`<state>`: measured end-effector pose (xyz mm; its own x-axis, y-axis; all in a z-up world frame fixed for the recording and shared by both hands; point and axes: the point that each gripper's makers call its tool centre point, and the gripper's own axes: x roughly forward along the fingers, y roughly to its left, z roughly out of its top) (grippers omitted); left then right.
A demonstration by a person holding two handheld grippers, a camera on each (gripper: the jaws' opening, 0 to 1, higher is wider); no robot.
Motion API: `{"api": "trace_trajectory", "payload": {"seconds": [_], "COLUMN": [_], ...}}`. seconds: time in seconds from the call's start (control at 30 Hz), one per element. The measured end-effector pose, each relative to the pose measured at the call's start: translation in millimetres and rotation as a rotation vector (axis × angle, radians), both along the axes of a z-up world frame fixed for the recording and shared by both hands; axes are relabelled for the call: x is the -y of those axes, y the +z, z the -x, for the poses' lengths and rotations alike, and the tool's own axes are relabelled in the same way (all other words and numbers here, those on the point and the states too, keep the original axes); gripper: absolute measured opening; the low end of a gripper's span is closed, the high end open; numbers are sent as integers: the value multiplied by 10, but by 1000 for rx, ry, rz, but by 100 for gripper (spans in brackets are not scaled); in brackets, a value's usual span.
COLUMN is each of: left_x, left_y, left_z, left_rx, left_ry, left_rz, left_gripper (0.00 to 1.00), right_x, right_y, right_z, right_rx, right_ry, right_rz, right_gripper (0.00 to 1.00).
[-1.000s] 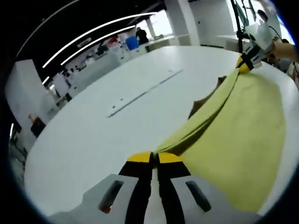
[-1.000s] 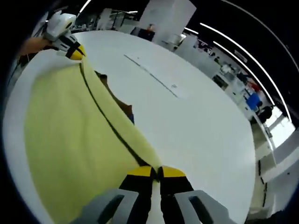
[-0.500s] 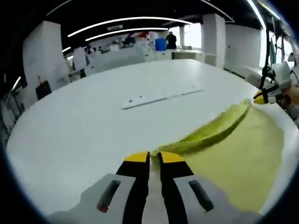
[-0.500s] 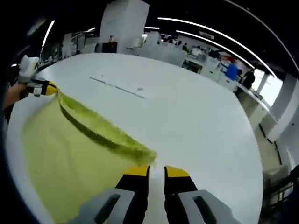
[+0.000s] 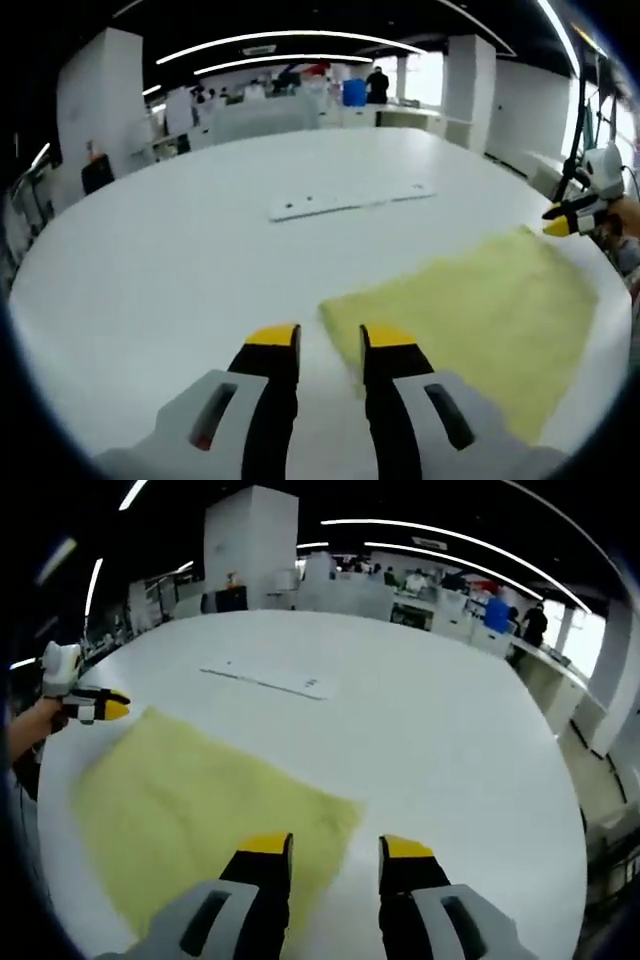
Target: Fold the garment on the visible template until the final outline fits inside the template.
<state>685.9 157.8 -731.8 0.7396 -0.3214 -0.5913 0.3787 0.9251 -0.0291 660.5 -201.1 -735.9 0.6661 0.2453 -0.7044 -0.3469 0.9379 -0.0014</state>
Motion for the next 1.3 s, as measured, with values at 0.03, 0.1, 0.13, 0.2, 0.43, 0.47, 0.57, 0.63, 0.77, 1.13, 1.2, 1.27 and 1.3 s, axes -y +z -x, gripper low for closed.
{"api": "trace_trajectory", "payload": {"seconds": [0.03, 0.1, 0.13, 0.2, 0.43, 0.47, 0.57, 0.63, 0.77, 1.13, 1.2, 1.27, 1.3], "left_x": [8, 24, 37, 58, 120, 130, 139, 135, 124, 91, 85, 65, 55], "left_y": [9, 42, 64, 88, 212, 231, 258, 240, 223, 76, 37, -29, -64], "left_z": [35, 114, 169, 241, 517, 546, 672, 769, 922, 1330, 1371, 1398, 1414], "left_rx": [-5, -6, -8, -12, -20, -22, -27, -34, -44, -88, -96, -108, -114], "left_ry": [-3, -17, -28, -45, -104, -108, -132, -159, -181, -239, -237, -231, -228], "left_rz": [14, 40, 58, 78, 164, 180, 190, 166, 170, 140, 140, 137, 137], "left_gripper": [25, 29, 30, 33, 41, 41, 43, 44, 45, 42, 42, 40, 40], "right_x": [-16, -33, -50, -91, -207, -217, -245, -257, -249, -209, -217, -191, -203], "right_y": [11, 32, 58, 104, 208, 214, 233, 232, 217, 138, 117, 72, 56], "right_z": [40, 96, 140, 210, 439, 473, 607, 705, 858, 1232, 1299, 1332, 1374], "right_rx": [-10, -23, -27, -33, -57, -61, -71, -82, -85, -111, -116, -121, -123], "right_ry": [3, 4, 4, 12, 55, 61, 83, 93, 113, 125, 133, 131, 133], "right_rz": [-11, -22, -34, -61, -118, -121, -129, -132, -124, -186, -197, -209, -218], "right_gripper": [35, 39, 41, 46, 56, 57, 58, 60, 61, 56, 54, 53, 53]}}
